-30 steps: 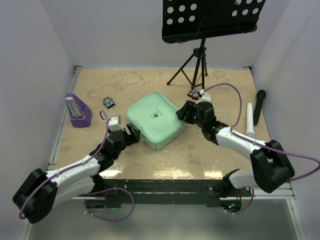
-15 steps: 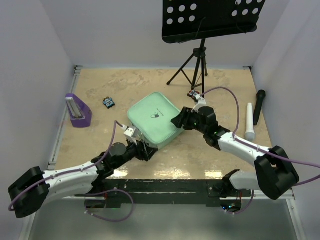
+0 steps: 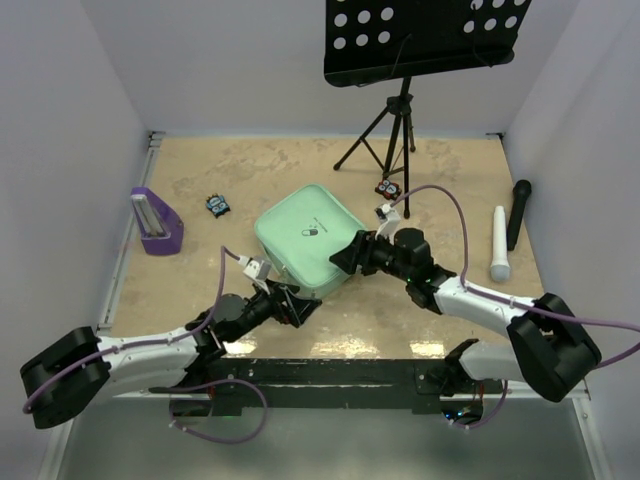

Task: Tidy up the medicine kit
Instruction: Zip the medicine box at the center of the board.

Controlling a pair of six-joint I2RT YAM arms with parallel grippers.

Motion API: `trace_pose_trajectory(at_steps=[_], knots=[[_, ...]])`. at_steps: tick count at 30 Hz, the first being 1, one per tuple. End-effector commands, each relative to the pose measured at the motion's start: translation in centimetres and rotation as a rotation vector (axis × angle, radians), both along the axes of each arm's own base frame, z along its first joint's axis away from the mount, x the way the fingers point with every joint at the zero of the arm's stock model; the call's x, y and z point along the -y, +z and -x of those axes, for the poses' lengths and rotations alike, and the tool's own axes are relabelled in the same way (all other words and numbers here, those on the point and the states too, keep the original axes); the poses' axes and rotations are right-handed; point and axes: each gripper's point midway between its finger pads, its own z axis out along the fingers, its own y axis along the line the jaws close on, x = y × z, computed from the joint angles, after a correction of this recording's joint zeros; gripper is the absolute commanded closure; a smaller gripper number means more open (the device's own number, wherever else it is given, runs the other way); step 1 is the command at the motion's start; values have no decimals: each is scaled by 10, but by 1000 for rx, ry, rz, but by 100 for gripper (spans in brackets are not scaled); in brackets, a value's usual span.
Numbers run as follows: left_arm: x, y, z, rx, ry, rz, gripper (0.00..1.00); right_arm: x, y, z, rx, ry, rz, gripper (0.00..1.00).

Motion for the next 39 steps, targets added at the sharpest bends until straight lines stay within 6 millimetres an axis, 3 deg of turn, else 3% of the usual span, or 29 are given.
trace_pose_trajectory(at_steps=[1,10,15,21,31,39], knots=[[6,8,4,45,-30,75,0,-13,19,17,32,66,-117,34],[8,2,-2,40,-12,60,2,-29,30,36,-18,102,-262,28],[2,-8,-5,18,18,19,5,-14,20,15,-26,-59,-170,30],[0,-33,-19,-12,122,-185,9,14,6,-15,-40,-274,-21,32],[5,-29,-29,7,230,-288,7,18,1,-22,-37,-310,7,32],[-5,-45,-44,-37,401,-436,12,18,1,-24,-33,-318,17,32]])
